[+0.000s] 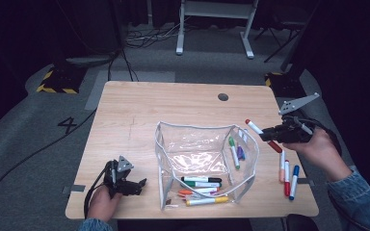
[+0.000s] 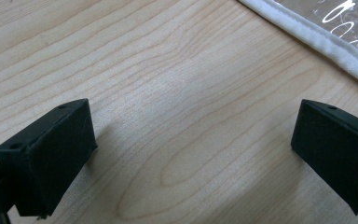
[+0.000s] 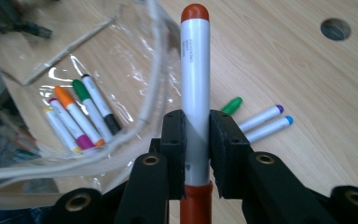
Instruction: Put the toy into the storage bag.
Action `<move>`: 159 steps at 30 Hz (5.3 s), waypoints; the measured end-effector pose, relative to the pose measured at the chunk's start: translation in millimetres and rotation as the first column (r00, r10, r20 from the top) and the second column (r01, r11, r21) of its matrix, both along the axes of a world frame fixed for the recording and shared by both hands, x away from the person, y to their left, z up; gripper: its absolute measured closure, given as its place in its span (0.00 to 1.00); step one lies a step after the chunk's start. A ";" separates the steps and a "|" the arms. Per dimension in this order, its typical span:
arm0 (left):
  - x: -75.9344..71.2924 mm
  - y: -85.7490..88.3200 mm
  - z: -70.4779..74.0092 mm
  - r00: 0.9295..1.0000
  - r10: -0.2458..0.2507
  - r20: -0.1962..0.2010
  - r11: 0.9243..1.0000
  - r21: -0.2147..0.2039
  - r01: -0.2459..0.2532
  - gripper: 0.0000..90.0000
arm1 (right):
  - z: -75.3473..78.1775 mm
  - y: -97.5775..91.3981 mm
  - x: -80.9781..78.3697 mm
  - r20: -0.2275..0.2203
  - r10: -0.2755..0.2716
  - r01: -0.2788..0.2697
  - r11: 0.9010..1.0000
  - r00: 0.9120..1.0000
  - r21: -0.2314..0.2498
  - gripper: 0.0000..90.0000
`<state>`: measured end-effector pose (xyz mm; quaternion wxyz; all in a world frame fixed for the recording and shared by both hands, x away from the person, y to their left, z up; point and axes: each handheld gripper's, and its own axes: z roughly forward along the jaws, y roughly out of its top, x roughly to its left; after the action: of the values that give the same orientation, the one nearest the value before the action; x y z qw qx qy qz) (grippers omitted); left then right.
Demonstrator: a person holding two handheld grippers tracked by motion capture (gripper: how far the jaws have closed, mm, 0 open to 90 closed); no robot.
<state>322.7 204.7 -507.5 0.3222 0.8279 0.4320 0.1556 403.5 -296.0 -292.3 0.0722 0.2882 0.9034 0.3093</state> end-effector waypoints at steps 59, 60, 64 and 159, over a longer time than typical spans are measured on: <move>0.0 0.0 0.0 1.000 -0.001 -0.001 1.000 0.000 0.001 0.00 | -42.6 213.6 -51.7 -0.228 0.467 -0.519 0.785 0.855 -0.340 0.85; 0.0 0.0 0.0 1.000 0.000 0.000 1.000 0.000 0.000 0.00 | -45.6 215.4 -51.4 -0.235 0.467 -0.522 0.779 0.853 -0.347 0.85; 0.1 0.0 0.0 1.000 -0.001 -0.001 1.000 0.000 0.001 0.00 | -56.7 221.9 -50.8 -0.260 0.463 -0.530 0.765 0.848 -0.366 0.85; 0.1 0.9 0.2 1.000 0.000 -0.007 1.000 -0.002 0.000 0.00 | -163.1 0.6 108.6 -0.157 -0.299 0.274 0.948 0.941 -0.164 0.56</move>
<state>322.8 205.6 -507.3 0.3215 0.8281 0.4332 0.1524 512.1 -295.4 -455.3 0.0547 0.4376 0.8739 0.2044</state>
